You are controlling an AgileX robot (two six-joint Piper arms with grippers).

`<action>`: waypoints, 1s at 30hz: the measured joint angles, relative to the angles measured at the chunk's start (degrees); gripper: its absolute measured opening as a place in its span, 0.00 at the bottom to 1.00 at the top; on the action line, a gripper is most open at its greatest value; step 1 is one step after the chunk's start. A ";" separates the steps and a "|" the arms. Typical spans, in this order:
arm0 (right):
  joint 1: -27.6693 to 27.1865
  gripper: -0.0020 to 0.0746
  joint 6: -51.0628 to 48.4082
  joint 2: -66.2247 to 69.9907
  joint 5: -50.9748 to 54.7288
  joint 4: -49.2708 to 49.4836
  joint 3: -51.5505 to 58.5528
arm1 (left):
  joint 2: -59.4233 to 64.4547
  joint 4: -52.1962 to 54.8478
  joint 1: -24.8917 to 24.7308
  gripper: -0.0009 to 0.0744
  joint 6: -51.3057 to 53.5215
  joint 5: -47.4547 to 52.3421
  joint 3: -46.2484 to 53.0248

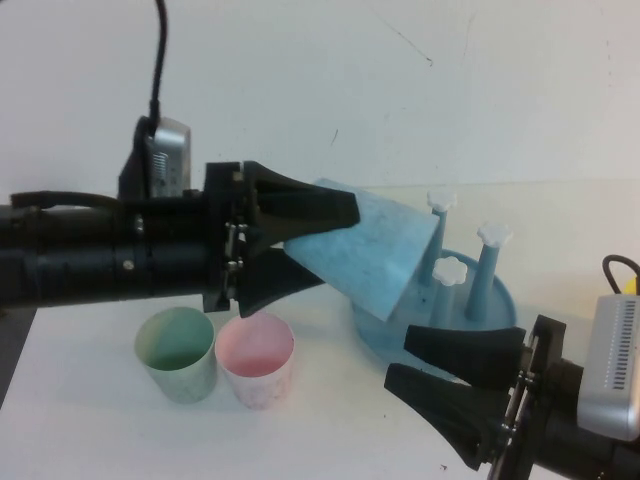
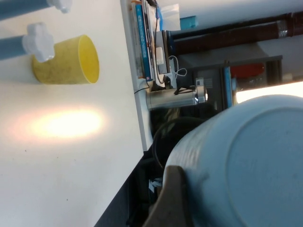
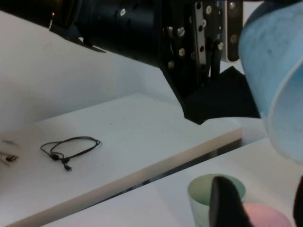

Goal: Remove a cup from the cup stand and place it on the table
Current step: Hand over the cup

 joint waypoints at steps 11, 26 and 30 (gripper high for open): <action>0.00 0.72 -0.52 0.13 -0.37 2.53 -1.48 | 0.00 -0.11 0.51 0.76 1.10 1.85 -0.14; 0.00 0.69 1.53 7.20 -1.13 2.53 -10.69 | 0.00 0.01 0.51 0.76 1.45 1.34 -0.14; 0.00 0.54 2.23 7.88 -1.23 2.16 -11.88 | 0.00 -0.19 0.51 0.76 1.74 0.94 -0.14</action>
